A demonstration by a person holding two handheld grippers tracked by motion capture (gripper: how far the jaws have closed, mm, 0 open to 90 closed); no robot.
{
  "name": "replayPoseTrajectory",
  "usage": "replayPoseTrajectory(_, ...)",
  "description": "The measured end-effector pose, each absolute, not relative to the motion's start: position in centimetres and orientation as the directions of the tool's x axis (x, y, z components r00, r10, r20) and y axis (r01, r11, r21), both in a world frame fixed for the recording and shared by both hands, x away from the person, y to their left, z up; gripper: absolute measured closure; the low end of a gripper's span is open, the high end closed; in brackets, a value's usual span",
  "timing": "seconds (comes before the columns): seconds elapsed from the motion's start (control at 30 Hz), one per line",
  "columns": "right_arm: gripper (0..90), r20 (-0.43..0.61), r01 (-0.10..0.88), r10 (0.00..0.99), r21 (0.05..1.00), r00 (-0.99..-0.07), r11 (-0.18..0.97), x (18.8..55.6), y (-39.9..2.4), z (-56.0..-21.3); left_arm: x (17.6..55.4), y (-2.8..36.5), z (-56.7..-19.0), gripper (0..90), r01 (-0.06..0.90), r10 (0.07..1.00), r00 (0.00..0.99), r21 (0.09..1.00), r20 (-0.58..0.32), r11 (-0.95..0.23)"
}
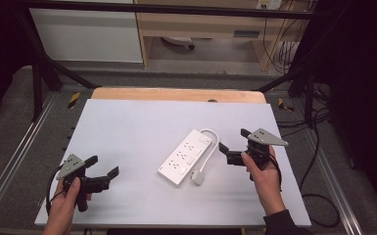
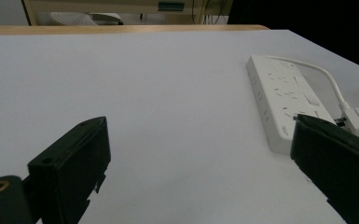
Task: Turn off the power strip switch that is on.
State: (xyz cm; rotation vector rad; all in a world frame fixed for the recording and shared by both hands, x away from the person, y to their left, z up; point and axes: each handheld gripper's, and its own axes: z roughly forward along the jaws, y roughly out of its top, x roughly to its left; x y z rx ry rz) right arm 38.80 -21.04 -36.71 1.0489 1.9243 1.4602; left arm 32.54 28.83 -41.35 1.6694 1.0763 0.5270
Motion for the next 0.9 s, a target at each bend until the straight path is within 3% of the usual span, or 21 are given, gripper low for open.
replayPoseTrajectory(0.7,2.4,0.074,0.285,0.809,0.951,-0.583,0.119,40.3,-20.8,-36.3,32.6,28.8,-41.3,4.9,0.401,0.852,0.498,0.914,-0.160,-0.063)
replayPoseTrajectory(0.9,7.5,0.071,0.289,0.793,0.948,-0.605,0.136,40.6,-19.8,-36.3,32.5,28.7,-41.3,4.9,0.400,0.850,0.505,0.914,-0.150,-0.076)
